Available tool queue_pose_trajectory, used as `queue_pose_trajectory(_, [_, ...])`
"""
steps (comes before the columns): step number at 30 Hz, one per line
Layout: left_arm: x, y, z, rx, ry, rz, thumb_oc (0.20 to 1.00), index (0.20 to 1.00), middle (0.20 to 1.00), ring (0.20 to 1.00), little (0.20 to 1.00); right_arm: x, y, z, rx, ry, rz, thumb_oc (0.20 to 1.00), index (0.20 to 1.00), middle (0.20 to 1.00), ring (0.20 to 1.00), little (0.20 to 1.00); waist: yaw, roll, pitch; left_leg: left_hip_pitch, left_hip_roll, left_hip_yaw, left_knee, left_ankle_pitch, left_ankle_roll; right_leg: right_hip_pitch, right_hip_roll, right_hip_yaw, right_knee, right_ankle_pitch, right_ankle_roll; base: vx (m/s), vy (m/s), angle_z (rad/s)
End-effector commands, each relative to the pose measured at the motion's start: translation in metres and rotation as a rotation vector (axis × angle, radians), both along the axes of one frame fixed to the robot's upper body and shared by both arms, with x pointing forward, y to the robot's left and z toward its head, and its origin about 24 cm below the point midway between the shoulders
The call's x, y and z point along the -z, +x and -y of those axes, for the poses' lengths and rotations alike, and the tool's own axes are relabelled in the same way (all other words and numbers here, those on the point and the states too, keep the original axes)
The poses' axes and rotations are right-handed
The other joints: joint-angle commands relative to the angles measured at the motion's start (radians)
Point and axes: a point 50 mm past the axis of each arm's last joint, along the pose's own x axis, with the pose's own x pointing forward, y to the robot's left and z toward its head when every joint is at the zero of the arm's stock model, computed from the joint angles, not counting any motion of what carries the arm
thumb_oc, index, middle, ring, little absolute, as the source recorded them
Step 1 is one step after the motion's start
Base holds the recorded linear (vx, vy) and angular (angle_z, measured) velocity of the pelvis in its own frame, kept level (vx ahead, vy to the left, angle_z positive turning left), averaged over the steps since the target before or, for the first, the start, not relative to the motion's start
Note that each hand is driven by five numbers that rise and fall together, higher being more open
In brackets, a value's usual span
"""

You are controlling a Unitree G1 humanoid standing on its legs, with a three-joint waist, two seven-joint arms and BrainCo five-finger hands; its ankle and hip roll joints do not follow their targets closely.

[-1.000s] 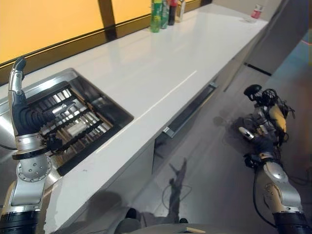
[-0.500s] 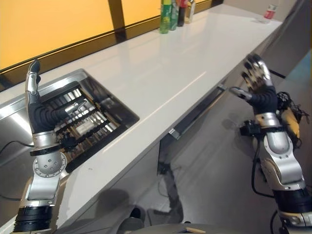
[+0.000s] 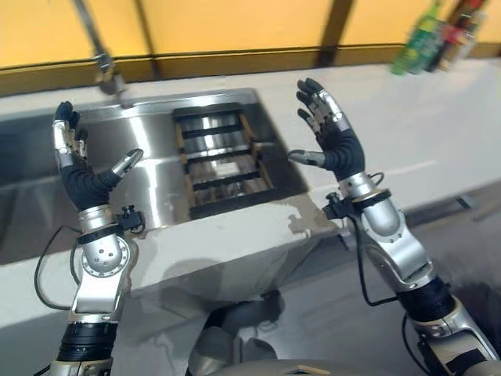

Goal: Pick up plates and place into dishwasher.

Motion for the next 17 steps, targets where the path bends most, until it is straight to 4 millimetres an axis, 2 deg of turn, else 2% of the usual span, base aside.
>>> queue_pose_trajectory(1, [-0.014, 0.001, 0.012, 0.073, 0.049, 0.048, 1.0, 1.0, 1.0, 1.0, 1.0, -0.01, 0.003, -0.006, 0.006, 0.071, 0.042, 1.0, 1.0, 1.0, 1.0, 1.0, 0.026, 0.038, -0.051, 0.098, 0.073, -0.04, 0.027, -0.124, -0.026, -0.163, -0.202, 0.003, 0.125, 0.145, 0.087, 0.03, 0.289, 0.43])
queue_pose_trajectory(2, [-0.014, 0.001, 0.013, 0.079, 0.066, 0.033, 1.0, 1.0, 1.0, 1.0, 1.0, -0.003, 0.002, -0.006, 0.011, 0.081, 0.011, 1.0, 1.0, 1.0, 1.0, 1.0, 0.018, 0.039, -0.046, 0.11, 0.039, -0.04, 0.031, -0.131, -0.003, -0.192, -0.214, 0.017, 0.176, 0.182, 0.081, 0.02, 0.287, 0.3])
queue_pose_trajectory(4, [-0.013, 0.0, 0.012, 0.074, 0.074, 0.022, 1.0, 1.0, 1.0, 1.0, 1.0, 0.005, 0.001, -0.007, -0.007, 0.099, -0.024, 1.0, 1.0, 1.0, 1.0, 1.0, 0.006, 0.045, -0.048, 0.127, 0.012, -0.031, 0.017, -0.121, 0.022, -0.225, -0.198, 0.031, 0.235, 0.196, 0.078, -0.03, 0.259, 0.12])
queue_pose_trajectory(5, [-0.015, 0.001, 0.012, 0.085, 0.073, 0.02, 1.0, 1.0, 1.0, 1.0, 1.0, 0.007, 0.0, -0.006, -0.019, 0.105, -0.038, 1.0, 1.0, 1.0, 1.0, 1.0, -0.007, 0.054, -0.051, 0.136, 0.005, -0.029, 0.001, -0.106, 0.036, -0.238, -0.163, 0.048, 0.261, 0.167, 0.07, -0.06, 0.341, -0.05])
queue_pose_trajectory(6, [-0.014, 0.003, 0.016, 0.109, 0.079, 0.021, 1.0, 1.0, 1.0, 1.0, 1.0, 0.014, -0.004, 0.002, -0.002, 0.1, -0.048, 1.0, 1.0, 1.0, 1.0, 1.0, -0.035, 0.064, -0.062, 0.128, -0.016, -0.043, -0.005, -0.086, 0.057, -0.24, -0.08, 0.087, 0.256, 0.101, 0.052, -0.04, 0.321, -0.11])
queue_pose_trajectory(7, [-0.013, 0.004, 0.018, 0.131, 0.076, 0.023, 1.0, 1.0, 1.0, 1.0, 1.0, 0.019, -0.005, 0.012, 0.021, 0.099, -0.054, 1.0, 1.0, 1.0, 1.0, 1.0, -0.052, 0.065, -0.067, 0.122, -0.036, -0.049, -0.001, -0.082, 0.068, -0.235, -0.031, 0.1, 0.25, 0.078, 0.041, -0.04, 0.26, 0.09])
queue_pose_trajectory(8, [-0.013, 0.004, 0.022, 0.152, 0.076, 0.023, 1.0, 1.0, 1.0, 1.0, 1.0, 0.023, -0.005, 0.021, 0.04, 0.101, -0.06, 1.0, 1.0, 1.0, 1.0, 1.0, -0.066, 0.061, -0.068, 0.12, -0.056, -0.048, 0.003, -0.08, 0.079, -0.231, 0.0, 0.104, 0.24, 0.074, 0.031, -0.04, 0.129, 0.23])
queue_pose_trajectory(10, [-0.011, 0.004, 0.028, 0.172, 0.08, 0.03, 1.0, 1.0, 1.0, 1.0, 1.0, 0.03, -0.002, 0.034, 0.07, 0.111, -0.069, 1.0, 1.0, 1.0, 1.0, 1.0, -0.08, 0.054, -0.067, 0.112, -0.089, -0.048, 0.015, -0.074, 0.09, -0.226, 0.031, 0.116, 0.214, 0.087, 0.013, -0.1, 0.063, 0.12])
queue_pose_trajectory(13, [-0.012, 0.006, 0.038, 0.228, 0.073, 0.034, 1.0, 1.0, 1.0, 1.0, 1.0, 0.036, -0.004, 0.047, 0.114, 0.139, -0.082, 1.0, 1.0, 1.0, 1.0, 1.0, -0.107, 0.047, -0.066, 0.117, -0.121, -0.042, 0.028, -0.09, 0.106, -0.218, 0.044, 0.152, 0.174, 0.106, 0.006, -0.06, -0.012, 0.19])
queue_pose_trajectory(17, [-0.014, 0.012, 0.05, 0.259, 0.065, 0.03, 1.0, 1.0, 1.0, 1.0, 1.0, 0.033, -0.005, 0.045, 0.139, 0.149, -0.063, 1.0, 1.0, 1.0, 1.0, 1.0, -0.138, 0.059, -0.069, 0.137, -0.126, -0.024, 0.001, -0.088, 0.113, -0.219, 0.046, 0.177, 0.137, 0.126, 0.015, -0.05, -0.041, -0.12])
